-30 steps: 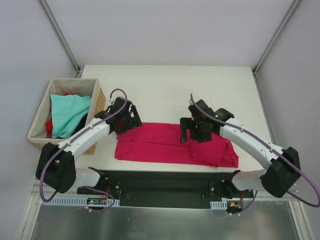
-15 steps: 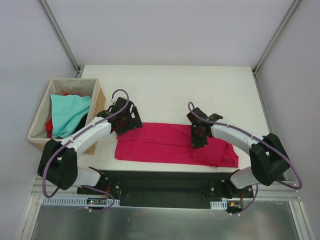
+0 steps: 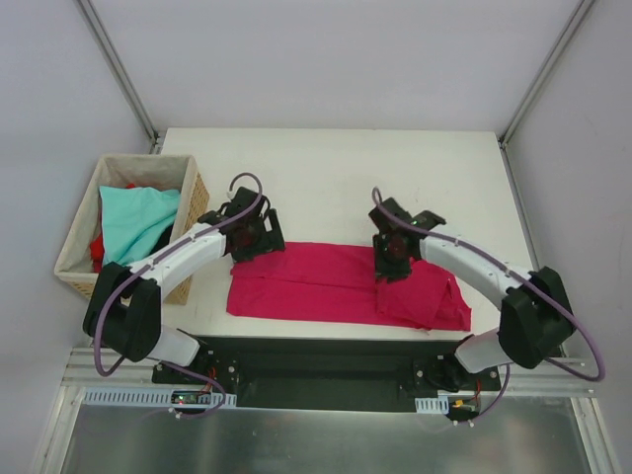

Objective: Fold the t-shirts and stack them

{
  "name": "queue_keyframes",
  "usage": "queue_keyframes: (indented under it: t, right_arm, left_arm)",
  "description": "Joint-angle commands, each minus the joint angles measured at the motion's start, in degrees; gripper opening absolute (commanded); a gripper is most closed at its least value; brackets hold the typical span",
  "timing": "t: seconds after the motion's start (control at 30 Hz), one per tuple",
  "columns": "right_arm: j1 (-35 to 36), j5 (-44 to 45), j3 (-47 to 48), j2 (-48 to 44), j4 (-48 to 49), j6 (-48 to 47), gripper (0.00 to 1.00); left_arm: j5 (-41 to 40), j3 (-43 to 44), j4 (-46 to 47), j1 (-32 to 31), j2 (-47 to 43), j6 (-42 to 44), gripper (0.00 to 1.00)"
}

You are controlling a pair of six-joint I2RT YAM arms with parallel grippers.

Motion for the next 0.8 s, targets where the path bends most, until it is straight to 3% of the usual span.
queue_keyframes:
  t: [0.0, 0.03, 0.17, 0.37, 0.57, 0.77]
  right_arm:
    - [-8.31, 1.07, 10.74, -5.7, -4.32, -4.24, 0.39]
    - [-10.51, 0.62, 12.49, -5.0, -4.23, -4.76, 0.44]
    - [-22.62, 1.76, 13.04, -1.13, -2.22, -5.38, 0.47]
    - [-34.76, 1.23, 13.3, 3.27, -0.45, -8.63, 0.52]
    - [-42.42, -2.19, 7.86, 3.71, 4.37, -9.78, 0.58]
    - [-43.31, -6.41, 4.6, 5.73, 8.16, -10.66, 0.57]
  left_arm:
    - [2.73, 6.79, 0.43, -0.72, 3.04, 2.79, 0.87]
    - [2.73, 7.94, 0.35, -0.89, 3.92, 2.71, 0.87]
    - [3.25, 13.22, 0.35, -1.95, 9.81, 1.39, 0.86]
    - [-1.13, 15.34, 0.35, -1.86, 15.53, -3.71, 0.86]
    - [-3.34, 13.06, 0.35, -0.46, 16.68, -7.4, 0.84]
    - [-2.72, 10.68, 0.87, 2.88, 17.29, -9.25, 0.82]
